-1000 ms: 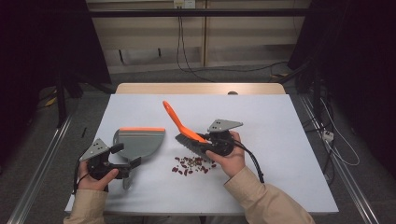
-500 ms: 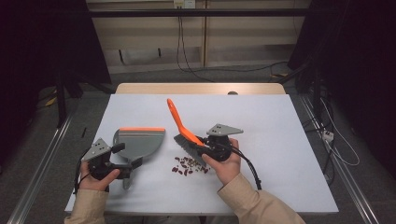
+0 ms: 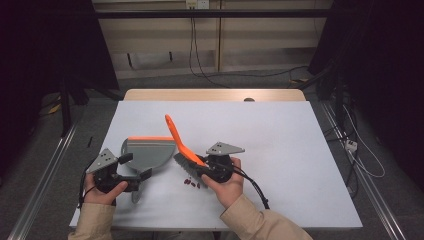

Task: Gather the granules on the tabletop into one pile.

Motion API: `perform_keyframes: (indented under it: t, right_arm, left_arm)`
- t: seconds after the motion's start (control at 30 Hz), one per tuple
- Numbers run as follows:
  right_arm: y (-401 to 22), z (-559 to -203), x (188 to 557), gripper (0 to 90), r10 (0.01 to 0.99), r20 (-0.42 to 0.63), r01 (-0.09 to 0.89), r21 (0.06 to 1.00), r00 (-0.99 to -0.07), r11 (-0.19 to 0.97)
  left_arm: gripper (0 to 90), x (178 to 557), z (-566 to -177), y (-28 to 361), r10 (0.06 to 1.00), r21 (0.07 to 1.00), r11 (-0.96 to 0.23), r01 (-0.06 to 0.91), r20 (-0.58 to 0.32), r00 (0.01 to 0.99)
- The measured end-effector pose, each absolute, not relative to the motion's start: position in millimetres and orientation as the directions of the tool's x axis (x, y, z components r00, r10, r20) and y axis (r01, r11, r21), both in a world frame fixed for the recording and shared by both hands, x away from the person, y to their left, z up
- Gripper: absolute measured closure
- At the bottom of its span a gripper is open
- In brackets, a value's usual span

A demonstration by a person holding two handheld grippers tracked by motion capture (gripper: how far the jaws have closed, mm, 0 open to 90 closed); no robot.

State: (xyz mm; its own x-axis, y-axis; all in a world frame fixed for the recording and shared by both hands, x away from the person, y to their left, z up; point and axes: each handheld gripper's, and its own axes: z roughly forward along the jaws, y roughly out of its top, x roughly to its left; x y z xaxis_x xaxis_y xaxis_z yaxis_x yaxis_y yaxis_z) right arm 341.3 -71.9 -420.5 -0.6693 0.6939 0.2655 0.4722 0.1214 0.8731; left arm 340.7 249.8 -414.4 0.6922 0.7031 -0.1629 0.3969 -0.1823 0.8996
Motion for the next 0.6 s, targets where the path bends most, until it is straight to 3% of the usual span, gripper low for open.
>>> perform_keyframes:
  t: [0.37, 0.6]
  right_arm:
    - [-47.9, -429.7, 335.4, 71.2, 0.662, 0.318, 0.518, 0.847, -0.678, 0.123]
    - [-44.8, -437.8, 340.7, 71.3, 0.695, 0.311, 0.550, 0.822, -0.648, 0.145]
  left_arm:
    - [3.8, 341.0, -415.0, 250.5, 0.706, 0.899, -0.183, 0.399, -0.163, 0.690]
    - [3.8, 340.9, -414.7, 251.2, 0.705, 0.899, -0.185, 0.397, -0.161, 0.691]
